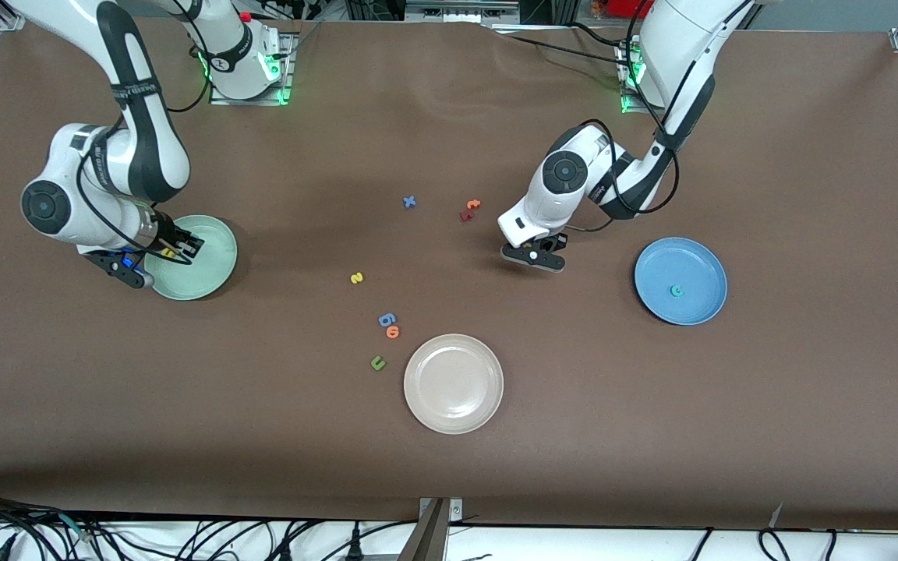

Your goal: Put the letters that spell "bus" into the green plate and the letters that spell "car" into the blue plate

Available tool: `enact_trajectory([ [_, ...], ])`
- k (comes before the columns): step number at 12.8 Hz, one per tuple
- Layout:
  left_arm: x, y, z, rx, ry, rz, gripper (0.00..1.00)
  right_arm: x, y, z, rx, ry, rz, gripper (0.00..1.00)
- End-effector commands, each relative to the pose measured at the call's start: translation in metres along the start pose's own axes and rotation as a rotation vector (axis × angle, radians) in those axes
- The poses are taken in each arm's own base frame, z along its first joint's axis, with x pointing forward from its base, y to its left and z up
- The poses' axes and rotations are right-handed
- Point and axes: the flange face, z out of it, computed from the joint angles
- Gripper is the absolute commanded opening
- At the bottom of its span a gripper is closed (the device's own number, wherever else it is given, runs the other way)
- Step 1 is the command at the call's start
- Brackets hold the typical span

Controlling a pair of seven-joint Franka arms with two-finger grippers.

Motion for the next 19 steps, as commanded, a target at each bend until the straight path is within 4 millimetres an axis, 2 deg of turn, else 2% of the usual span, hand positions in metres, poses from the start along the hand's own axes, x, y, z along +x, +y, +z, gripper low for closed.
enact_trajectory([
  [1, 0.005, -0.002, 0.008, 0.015, 0.008, 0.003, 0.27, 0.013, 0.024, 0.025, -0.002, 0.028, -0.054, 0.05],
  [4, 0.004, 0.0, 0.008, 0.014, 0.008, 0.004, 0.21, 0.015, 0.03, 0.04, -0.015, 0.02, -0.063, 0.09],
  [5, 0.004, -0.001, 0.008, 0.015, 0.008, 0.003, 0.21, 0.015, 0.029, 0.04, -0.013, 0.021, -0.064, 0.36],
  [6, 0.004, -0.001, 0.009, 0.015, 0.007, 0.003, 0.18, 0.015, 0.029, 0.04, -0.013, 0.019, -0.061, 0.93],
  [7, 0.005, -0.003, 0.008, 0.015, 0.007, 0.0, 0.16, 0.014, 0.029, 0.037, -0.009, 0.018, -0.059, 0.99],
  [10, 0.015, -0.011, -0.004, 0.009, 0.022, -0.058, 0.13, 0.008, 0.023, 0.014, 0.018, 0.0, -0.059, 0.99],
  [11, 0.017, -0.013, -0.011, 0.009, 0.032, -0.063, 0.13, 0.003, 0.015, -0.004, 0.03, -0.018, -0.038, 0.99],
  [12, 0.021, -0.024, -0.017, 0.017, 0.025, -0.077, 0.12, 0.0, 0.009, -0.019, 0.038, -0.03, -0.012, 0.99],
  [14, 0.03, -0.037, -0.035, 0.049, -0.019, -0.107, 0.12, -0.008, -0.017, -0.042, 0.054, -0.026, -0.021, 0.99],
  [15, 0.04, -0.052, -0.048, 0.071, -0.048, -0.13, 0.12, -0.009, -0.028, -0.048, 0.059, -0.015, 0.006, 0.99],
  [18, 0.067, -0.089, -0.088, 0.098, -0.16, -0.159, 0.11, -0.029, -0.094, -0.066, 0.079, 0.018, 0.131, 0.99],
  [19, 0.074, -0.117, -0.099, 0.094, -0.197, -0.125, 0.11, -0.036, -0.117, -0.068, 0.086, 0.026, 0.198, 0.99],
])
